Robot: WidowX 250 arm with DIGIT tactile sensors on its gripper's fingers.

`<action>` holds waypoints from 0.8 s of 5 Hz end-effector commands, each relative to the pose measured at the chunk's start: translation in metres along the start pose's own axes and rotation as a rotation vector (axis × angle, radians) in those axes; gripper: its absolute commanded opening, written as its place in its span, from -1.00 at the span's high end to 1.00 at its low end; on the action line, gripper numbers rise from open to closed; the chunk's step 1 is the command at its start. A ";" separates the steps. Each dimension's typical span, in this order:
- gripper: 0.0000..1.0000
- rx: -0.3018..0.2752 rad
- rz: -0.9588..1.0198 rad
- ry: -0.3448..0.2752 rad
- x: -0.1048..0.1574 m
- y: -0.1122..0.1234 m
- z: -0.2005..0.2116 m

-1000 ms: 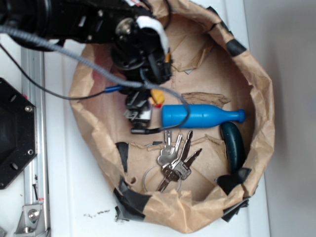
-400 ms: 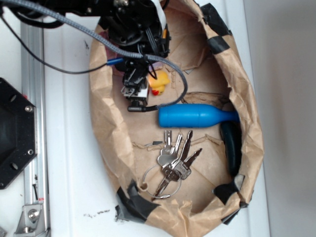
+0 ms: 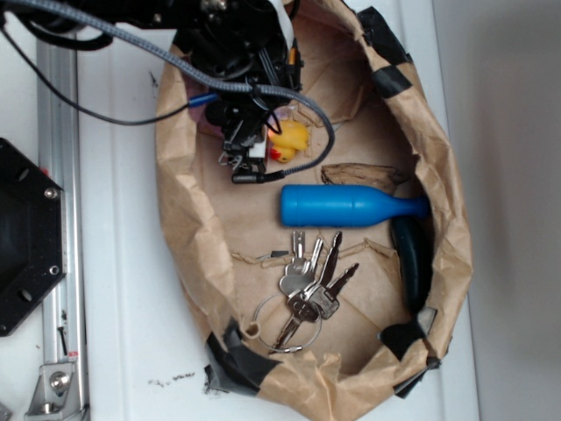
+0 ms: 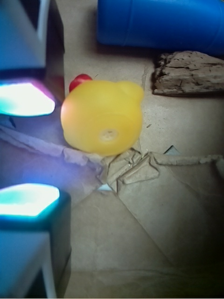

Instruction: Grab the yellow duck.

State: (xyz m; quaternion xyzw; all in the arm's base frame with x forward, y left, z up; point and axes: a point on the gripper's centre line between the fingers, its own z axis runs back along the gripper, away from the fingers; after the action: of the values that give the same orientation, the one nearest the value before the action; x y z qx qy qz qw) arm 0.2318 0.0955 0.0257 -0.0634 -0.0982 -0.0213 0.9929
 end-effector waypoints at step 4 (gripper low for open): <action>-1.00 0.003 -0.183 -0.022 0.033 -0.033 -0.005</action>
State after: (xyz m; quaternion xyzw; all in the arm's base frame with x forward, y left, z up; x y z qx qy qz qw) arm 0.2567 0.0616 0.0257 -0.0617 -0.0977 -0.0974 0.9885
